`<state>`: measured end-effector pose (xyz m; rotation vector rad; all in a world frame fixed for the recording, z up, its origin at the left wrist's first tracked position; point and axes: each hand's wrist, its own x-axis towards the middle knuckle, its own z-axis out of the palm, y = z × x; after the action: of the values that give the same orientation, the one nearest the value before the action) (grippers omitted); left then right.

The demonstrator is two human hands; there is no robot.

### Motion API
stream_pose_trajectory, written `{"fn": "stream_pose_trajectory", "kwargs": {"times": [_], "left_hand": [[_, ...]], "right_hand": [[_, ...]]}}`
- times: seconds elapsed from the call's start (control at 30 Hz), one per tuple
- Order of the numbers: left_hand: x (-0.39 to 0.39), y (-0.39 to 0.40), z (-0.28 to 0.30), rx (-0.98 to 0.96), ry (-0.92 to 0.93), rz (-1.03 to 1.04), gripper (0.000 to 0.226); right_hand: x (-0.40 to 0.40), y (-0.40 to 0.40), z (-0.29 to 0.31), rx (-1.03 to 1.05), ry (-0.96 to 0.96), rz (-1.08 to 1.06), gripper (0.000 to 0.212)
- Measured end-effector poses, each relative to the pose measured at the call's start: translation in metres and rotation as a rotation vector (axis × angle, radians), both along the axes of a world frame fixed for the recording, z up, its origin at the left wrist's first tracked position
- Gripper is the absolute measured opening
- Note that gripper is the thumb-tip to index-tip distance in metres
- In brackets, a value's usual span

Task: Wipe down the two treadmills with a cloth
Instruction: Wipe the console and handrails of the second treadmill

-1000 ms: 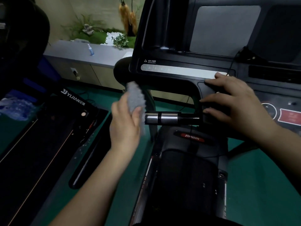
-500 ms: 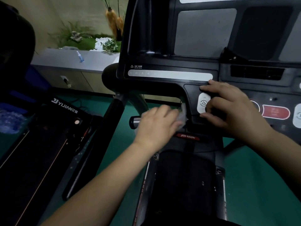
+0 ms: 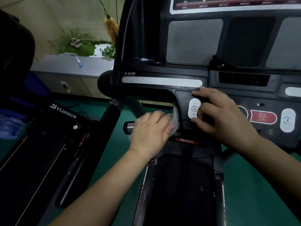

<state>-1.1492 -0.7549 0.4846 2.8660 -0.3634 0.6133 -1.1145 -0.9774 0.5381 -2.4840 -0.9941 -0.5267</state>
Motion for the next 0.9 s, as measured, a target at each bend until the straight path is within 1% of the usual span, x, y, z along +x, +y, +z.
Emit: {"fn": "stream_pose_trajectory", "kwargs": {"times": [0.07,0.17,0.23,0.3,0.43,0.53,0.6,0.67,0.7,0.73,0.77,0.8,0.83,0.87,0.9], "left_hand": [[-0.003,0.021,-0.005,0.011,0.025,0.008,0.039],[-0.008,0.046,-0.01,-0.047,0.04,0.131,0.039],[-0.008,0.039,-0.007,-0.095,0.029,0.233,0.041],[-0.004,0.019,-0.001,-0.11,0.02,0.271,0.041],[-0.006,-0.01,0.001,-0.05,0.006,0.127,0.035],[-0.01,0.007,-0.001,-0.047,0.058,0.055,0.04],[-0.011,0.023,-0.003,-0.071,0.097,0.073,0.043],[-0.008,0.042,-0.005,-0.164,0.115,0.132,0.042],[-0.005,0.05,0.0,-0.282,0.126,0.177,0.038],[0.0,0.056,0.006,-0.444,0.13,0.237,0.033],[0.006,0.061,0.015,-0.621,0.115,0.296,0.029],[0.012,0.064,0.027,-0.746,0.063,0.351,0.026],[0.02,0.066,0.043,-0.805,-0.033,0.38,0.024],[0.029,0.067,0.059,-0.797,-0.139,0.371,0.023],[0.04,0.069,0.074,-0.747,-0.225,0.332,0.024]], "right_hand": [[-0.001,-0.002,0.001,0.017,0.022,-0.007,0.021],[-0.002,-0.006,0.004,0.007,0.044,0.008,0.021],[-0.003,-0.008,0.009,-0.006,0.065,0.002,0.023],[-0.003,-0.009,0.012,0.009,0.067,-0.01,0.026],[0.004,-0.008,0.02,0.055,0.036,-0.014,0.03],[0.013,-0.01,0.025,0.108,-0.003,-0.04,0.028],[0.019,-0.013,0.029,0.137,-0.031,-0.083,0.026],[0.024,-0.016,0.033,0.181,-0.042,-0.148,0.019],[0.026,-0.016,0.034,0.204,-0.047,-0.18,0.015],[0.028,-0.016,0.036,0.221,-0.052,-0.207,0.013],[0.031,-0.015,0.037,0.23,-0.054,-0.225,0.012],[0.034,-0.014,0.039,0.229,-0.056,-0.237,0.011],[0.038,-0.011,0.04,0.221,-0.06,-0.248,0.012],[0.042,-0.007,0.041,0.208,-0.066,-0.258,0.012],[0.046,-0.003,0.043,0.192,-0.073,-0.267,0.013]]}}
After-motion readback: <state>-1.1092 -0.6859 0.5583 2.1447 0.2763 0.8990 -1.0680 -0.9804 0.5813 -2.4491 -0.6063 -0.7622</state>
